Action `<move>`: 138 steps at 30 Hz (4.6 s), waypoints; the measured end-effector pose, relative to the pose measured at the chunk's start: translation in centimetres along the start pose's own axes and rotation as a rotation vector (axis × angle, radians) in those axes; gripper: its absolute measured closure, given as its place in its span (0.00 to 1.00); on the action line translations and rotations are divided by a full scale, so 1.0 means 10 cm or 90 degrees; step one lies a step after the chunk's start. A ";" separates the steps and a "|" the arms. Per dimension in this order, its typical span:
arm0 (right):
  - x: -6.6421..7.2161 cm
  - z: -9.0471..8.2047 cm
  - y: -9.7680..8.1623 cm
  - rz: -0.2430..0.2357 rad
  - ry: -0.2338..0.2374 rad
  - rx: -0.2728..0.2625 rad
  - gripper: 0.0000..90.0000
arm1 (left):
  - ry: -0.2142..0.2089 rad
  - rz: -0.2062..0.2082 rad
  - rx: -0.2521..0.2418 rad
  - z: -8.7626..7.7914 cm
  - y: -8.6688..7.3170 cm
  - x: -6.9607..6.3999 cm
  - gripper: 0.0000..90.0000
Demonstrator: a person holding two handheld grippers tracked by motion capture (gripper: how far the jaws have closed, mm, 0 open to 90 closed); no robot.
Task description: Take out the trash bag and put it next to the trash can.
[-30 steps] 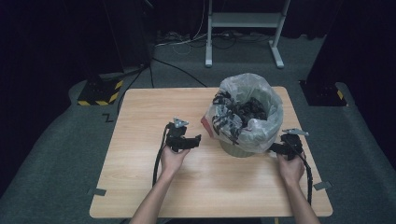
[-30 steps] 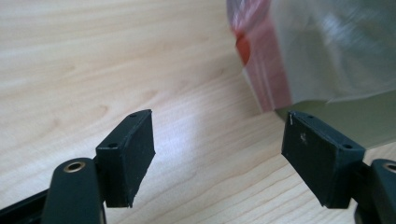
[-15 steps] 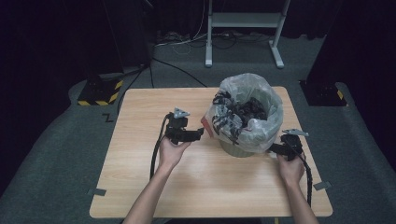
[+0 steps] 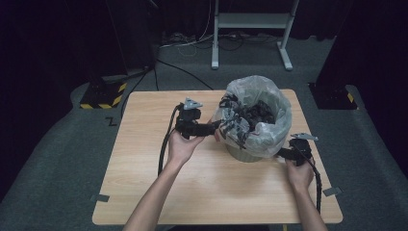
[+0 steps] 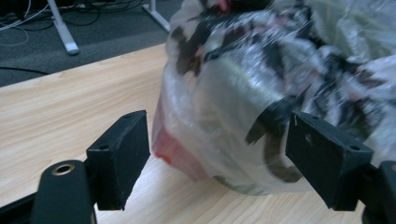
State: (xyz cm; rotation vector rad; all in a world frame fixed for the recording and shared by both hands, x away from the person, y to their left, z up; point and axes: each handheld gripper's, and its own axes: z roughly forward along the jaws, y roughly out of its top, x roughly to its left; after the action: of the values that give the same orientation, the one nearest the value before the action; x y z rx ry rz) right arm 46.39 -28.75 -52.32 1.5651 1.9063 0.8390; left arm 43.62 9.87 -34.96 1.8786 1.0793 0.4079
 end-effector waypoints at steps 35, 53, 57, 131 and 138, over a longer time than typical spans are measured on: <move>0.00 0.00 0.00 -0.002 0.007 -0.001 0.29 | 0.061 0.048 0.042 0.71 0.60 -0.58 0.24; -0.03 0.02 0.01 -0.029 0.038 0.008 0.22 | 0.109 0.112 0.054 0.79 0.53 -0.59 0.94; -0.10 -0.03 0.02 -0.001 0.068 0.022 0.24 | 0.087 0.110 0.040 0.70 0.53 -0.57 0.99; 0.49 -1.01 2.03 -0.169 0.216 -0.011 0.99 | -0.035 0.032 -0.023 0.54 0.44 -0.38 0.99; 0.68 -1.04 2.07 -0.177 0.264 -0.010 0.99 | -0.043 0.041 -0.027 0.58 0.44 -0.41 0.98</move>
State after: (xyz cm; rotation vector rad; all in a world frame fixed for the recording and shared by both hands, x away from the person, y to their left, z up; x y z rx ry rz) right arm 50.99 -20.61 -30.08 1.1384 2.3299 1.1113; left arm 47.29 2.47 -33.80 1.8808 0.9603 0.3989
